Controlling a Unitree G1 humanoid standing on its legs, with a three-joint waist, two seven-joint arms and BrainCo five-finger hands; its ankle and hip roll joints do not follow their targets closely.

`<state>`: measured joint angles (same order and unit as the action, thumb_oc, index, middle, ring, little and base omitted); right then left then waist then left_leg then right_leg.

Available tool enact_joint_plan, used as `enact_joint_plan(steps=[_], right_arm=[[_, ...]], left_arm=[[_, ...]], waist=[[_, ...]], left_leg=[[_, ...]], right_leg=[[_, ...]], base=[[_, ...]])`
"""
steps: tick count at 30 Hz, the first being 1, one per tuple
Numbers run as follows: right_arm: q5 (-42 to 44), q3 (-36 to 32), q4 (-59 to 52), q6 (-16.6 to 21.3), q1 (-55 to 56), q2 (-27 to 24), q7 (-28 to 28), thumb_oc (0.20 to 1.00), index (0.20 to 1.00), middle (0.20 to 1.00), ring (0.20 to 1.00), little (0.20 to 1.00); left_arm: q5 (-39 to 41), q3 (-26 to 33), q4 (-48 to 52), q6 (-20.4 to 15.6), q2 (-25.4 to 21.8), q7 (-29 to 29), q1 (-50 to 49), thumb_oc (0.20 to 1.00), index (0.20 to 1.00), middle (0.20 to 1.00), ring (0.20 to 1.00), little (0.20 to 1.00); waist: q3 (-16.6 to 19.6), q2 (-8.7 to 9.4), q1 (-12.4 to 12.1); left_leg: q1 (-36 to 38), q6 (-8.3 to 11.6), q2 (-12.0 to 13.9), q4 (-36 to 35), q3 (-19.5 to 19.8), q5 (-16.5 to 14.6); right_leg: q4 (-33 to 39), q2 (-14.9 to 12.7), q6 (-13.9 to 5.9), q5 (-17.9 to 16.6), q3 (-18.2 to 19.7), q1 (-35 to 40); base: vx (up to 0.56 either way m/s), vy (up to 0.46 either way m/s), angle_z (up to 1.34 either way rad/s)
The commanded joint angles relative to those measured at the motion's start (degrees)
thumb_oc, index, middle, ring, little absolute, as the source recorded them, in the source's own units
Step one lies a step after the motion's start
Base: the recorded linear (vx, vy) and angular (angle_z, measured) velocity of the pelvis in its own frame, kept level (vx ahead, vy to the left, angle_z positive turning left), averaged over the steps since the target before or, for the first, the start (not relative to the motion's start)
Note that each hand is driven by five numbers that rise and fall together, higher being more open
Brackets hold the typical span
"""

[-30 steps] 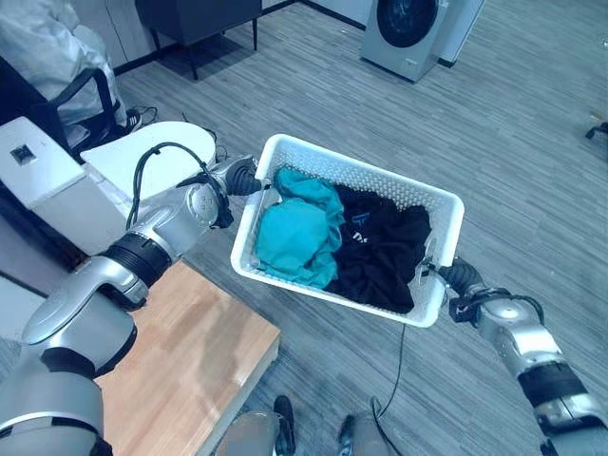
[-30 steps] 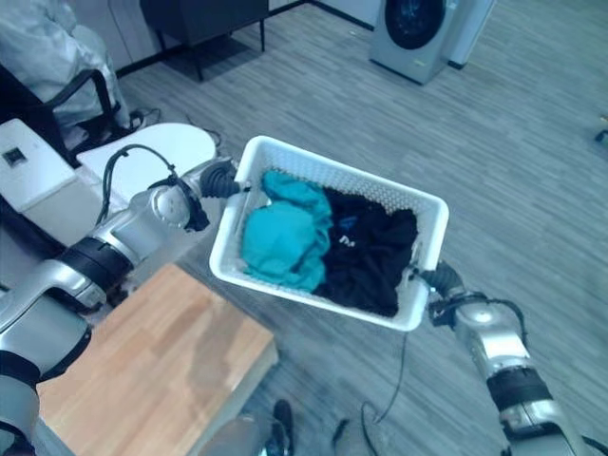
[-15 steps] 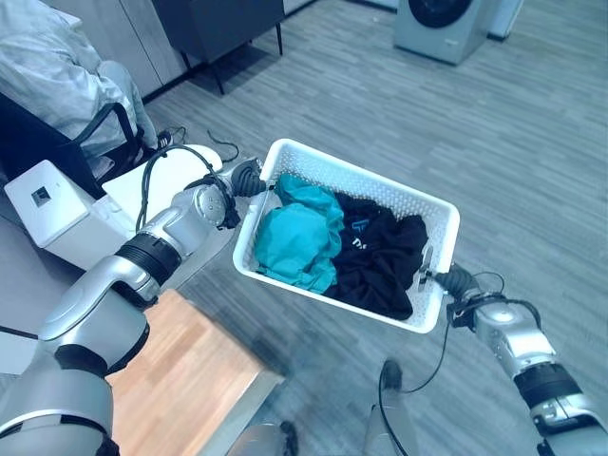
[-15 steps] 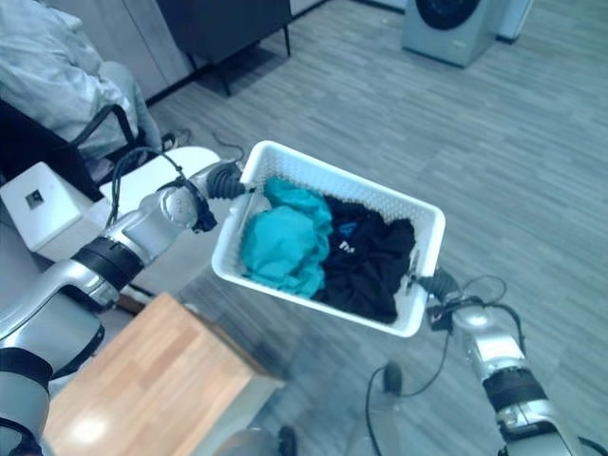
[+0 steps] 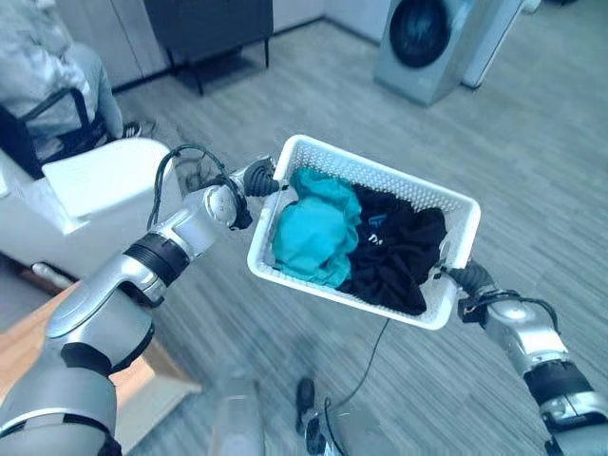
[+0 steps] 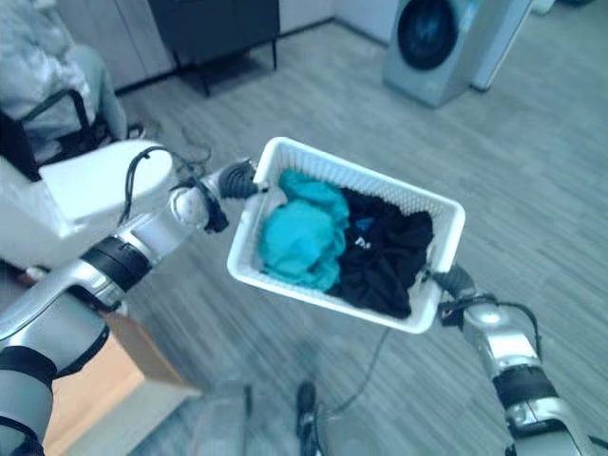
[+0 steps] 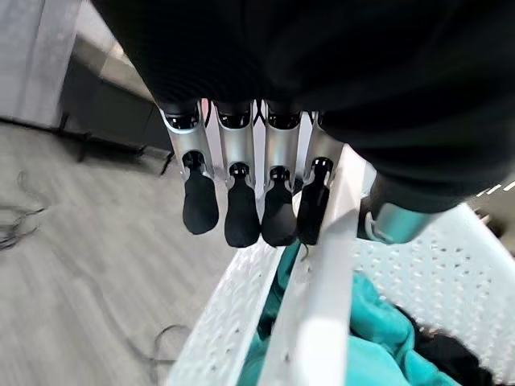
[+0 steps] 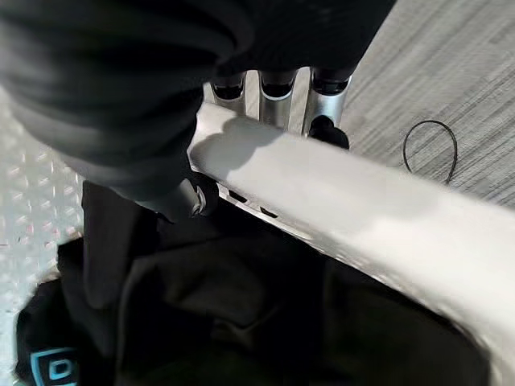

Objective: Grab the laundry basket,head to the washer,open it,put in the laundry and shut it.

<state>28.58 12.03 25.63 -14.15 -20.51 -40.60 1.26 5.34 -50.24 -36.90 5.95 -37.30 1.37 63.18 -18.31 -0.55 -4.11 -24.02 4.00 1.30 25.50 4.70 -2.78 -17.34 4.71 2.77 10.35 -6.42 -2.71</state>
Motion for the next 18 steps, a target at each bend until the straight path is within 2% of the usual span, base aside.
enact_joint_plan(steps=[1, 2, 3, 5, 6, 7, 8, 9, 10, 11, 12, 13, 14, 16, 17, 18], right_arm=[[3.3, -1.0, -4.2, 6.0, -2.1, -1.1, 0.4, 0.200, 0.200, 0.200, 0.200, 0.200], [3.3, -0.8, -4.1, 6.1, -2.2, -1.0, 0.4, 0.200, 0.200, 0.200, 0.200, 0.200], [3.6, 0.0, -2.7, 6.5, -3.2, -0.1, 0.5, 0.200, 0.200, 0.200, 0.200, 0.200], [3.4, 0.5, -2.5, 6.1, -3.6, 0.1, 0.0, 0.200, 0.200, 0.200, 0.200, 0.200], [3.4, 0.6, -2.5, 6.1, -3.6, 0.1, 0.0, 0.200, 0.200, 0.200, 0.200, 0.200], [3.1, -0.1, -3.5, 5.9, -2.6, 0.3, -0.5, 0.200, 0.200, 0.200, 0.200, 0.200], [3.0, -0.4, -4.1, 5.9, -2.2, 0.5, -0.8, 0.200, 0.200, 0.200, 0.200, 0.200], [3.0, -0.4, -4.1, 5.9, -2.2, 0.5, -0.8, 0.200, 0.200, 0.200, 0.200, 0.200], [2.7, -0.8, -4.3, 5.8, -1.8, 1.9, -1.5, 0.200, 0.200, 0.200, 0.200, 0.200], [2.3, -0.6, -4.3, 5.7, -1.8, 3.0, -2.1, 0.200, 0.200, 0.200, 0.200, 0.200], [2.3, -0.5, -4.3, 5.7, -1.9, 3.0, -2.1, 0.200, 0.200, 0.200, 0.200, 0.200], [1.5, 0.2, -3.7, 5.7, -2.6, 3.8, -2.4, 0.200, 0.200, 0.200, 0.200, 0.200], [0.8, 0.5, -2.5, 5.5, -3.9, 4.9, -2.4, 0.200, 0.200, 0.200, 0.200, 0.200], [-0.3, 0.7, -1.4, 5.6, -4.7, 5.1, -2.0, 0.200, 0.200, 0.200, 0.200, 0.200], [-0.6, 0.5, -0.7, 5.5, -5.1, 5.3, -2.1, 0.200, 0.200, 0.200, 0.200, 0.200], [-0.8, 0.6, 0.1, 5.4, -5.7, 4.9, -1.9, 0.200, 0.200, 0.200, 0.200, 0.200]], left_arm=[[1.5, 3.9, -0.9, -2.9, -1.9, -2.4, 6.7, 0.200, 0.200, 0.200, 0.200, 0.200], [1.5, 3.9, -0.9, -2.9, -1.9, -2.4, 6.7, 0.200, 0.200, 0.200, 0.200, 0.200], [2.2, 4.2, -1.5, -3.0, -2.6, -2.2, 6.4, 0.200, 0.200, 0.200, 0.200, 0.200], [2.5, 4.4, -1.7, -3.3, -4.1, -1.8, 6.1, 0.200, 0.200, 0.200, 0.200, 0.200], [2.5, 4.5, -1.7, -3.3, -4.1, -1.8, 6.1, 0.200, 0.200, 0.200, 0.200, 0.200], [1.8, 4.6, -1.1, -3.4, -4.2, -1.5, 5.4, 0.200, 0.200, 0.200, 0.200, 0.200], [1.4, 4.7, -1.0, -3.3, -4.6, -1.0, 5.0, 0.200, 0.200, 0.200, 0.200, 0.200], [1.4, 4.7, -1.0, -3.3, -4.6, -1.0, 5.0, 0.200, 0.200, 0.200, 0.200, 0.200], [1.4, 5.1, -0.4, -3.3, -5.6, -0.7, 3.3, 0.200, 0.200, 0.200, 0.200, 0.200], [1.0, 5.3, 0.4, -3.5, -6.1, -0.6, 2.3, 0.200, 0.200, 0.200, 0.200, 0.200], [1.0, 5.4, 0.4, -3.5, -6.2, -0.6, 2.2, 0.200, 0.200, 0.200, 0.200, 0.200], [1.0, 5.8, 0.6, -3.4, -6.7, -0.4, 1.3, 0.200, 0.200, 0.200, 0.200, 0.200], [0.9, 6.0, 0.6, -3.2, -7.6, -0.5, 1.1, 0.200, 0.200, 0.200, 0.200, 0.200], [0.9, 6.3, 0.2, -2.9, -7.6, -0.9, 1.7, 0.200, 0.200, 0.200, 0.200, 0.200], [1.0, 6.6, 0.0, -2.8, -7.6, -1.1, 2.0, 0.200, 0.200, 0.200, 0.200, 0.200], [1.8, 6.9, -0.9, -2.8, -6.9, -1.4, 2.6, 0.200, 0.200, 0.200, 0.200, 0.200]], waist=[[4.4, 0.73, -2.3], [4.3, 0.90, -2.3], [4.3, 0.59, -2.4], [5.6, 0.35, -2.0], [5.5, 0.48, -2.2], [7.2, 1.07, -1.9], [8.5, 1.75, -2.4], [8.6, 1.62, -2.4], [9.7, 2.91, -3.5], [9.8, 3.50, -3.4], [9.9, 3.29, -3.5], [10.2, 3.61, -3.8], [10.2, 3.52, -3.9], [9.4, 1.87, -3.1], [8.7, 1.48, -2.5], [8.3, 0.70, -1.3]], left_leg=[[1.4, -2.07, 2.6, -16.4, -2.4, 7.9], [1.8, -2.06, 2.5, -16.8, -2.5, 8.1], [1.3, -1.97, 3.8, -21.2, -4.8, 8.0], [3.0, -2.35, 4.8, -23.4, -8.3, 7.7], [3.3, -2.37, 4.7, -23.9, -8.6, 7.9], [4.2, -2.82, 4.8, -21.4, -11.3, 9.2], [4.1, -3.14, 4.4, -19.7, -11.9, 9.6], [4.0, -3.13, 4.6, -19.8, -11.9, 9.7], [5.4, -4.15, 2.8, -17.4, -11.9, 9.8], [6.7, -4.86, 1.8, -16.7, -12.5, 9.3], [6.6, -4.84, 2.1, -16.9, -12.6, 9.5], [7.7, -6.02, 1.2, -16.5, -12.9, 8.1], [10.9, -8.31, -0.8, -16.5, -12.1, 5.3], [13.8, -9.71, -0.5, -16.9, -11.4, 3.8], [15.6, -10.28, -0.8, -17.1, -10.8, 2.8], [18.2, -10.28, -1.1, -18.1, -9.6, 2.0]], right_leg=[[9.9, -3.8, -4.53, 1.8, 2.1, 11.4], [9.6, -4.0, -4.53, 2.0, 2.1, 11.4], [8.3, -3.5, -4.37, 4.6, 1.9, 13.3], [7.8, -3.4, -4.78, 7.0, 2.0, 15.1], [7.7, -3.5, -4.81, 7.1, 2.2, 15.2], [6.6, -4.4, -5.33, 8.0, 1.9, 16.7], [4.7, -5.3, -6.36, 7.7, 1.8, 17.0], [4.8, -5.2, -6.33, 7.5, 1.9, 16.8], [-1.3, -7.5, -9.33, 0.0, 2.0, 15.5], [-5.4, -8.5, -10.79, -4.9, 2.3, 14.7], [-5.2, -8.2, -10.75, -5.2, 2.5, 14.5], [-9.1, -9.0, -12.25, -9.1, 3.2, 13.5], [-19.0, -10.4, -13.74, -15.7, 4.1, 10.7], [-26.6, -10.3, -13.57, -17.3, 4.0, 5.7], [-28.9, -11.4, -13.13, -14.6, 3.1, 2.7], [-28.0, -11.2, -11.77, -11.2, 3.1, -1.2]], base=[[0.29, -0.007, -0.50], [0.45, 0.031, -0.53], [0.45, 0.051, -0.53], [0.48, 0.088, -0.06], [0.57, 0.101, -0.14], [0.62, 0.087, -0.08], [0.61, 0.088, 0.11], [0.62, 0.105, 0.12], [0.57, 0.113, 0.03], [0.57, 0.114, -0.22], [0.35, 0.089, -0.51], [0.51, 0.133, -0.65], [0.64, 0.175, -0.48], [0.49, 0.140, -0.09], [0.45, 0.084, 0.35], [0.32, 0.045, 0.49]])
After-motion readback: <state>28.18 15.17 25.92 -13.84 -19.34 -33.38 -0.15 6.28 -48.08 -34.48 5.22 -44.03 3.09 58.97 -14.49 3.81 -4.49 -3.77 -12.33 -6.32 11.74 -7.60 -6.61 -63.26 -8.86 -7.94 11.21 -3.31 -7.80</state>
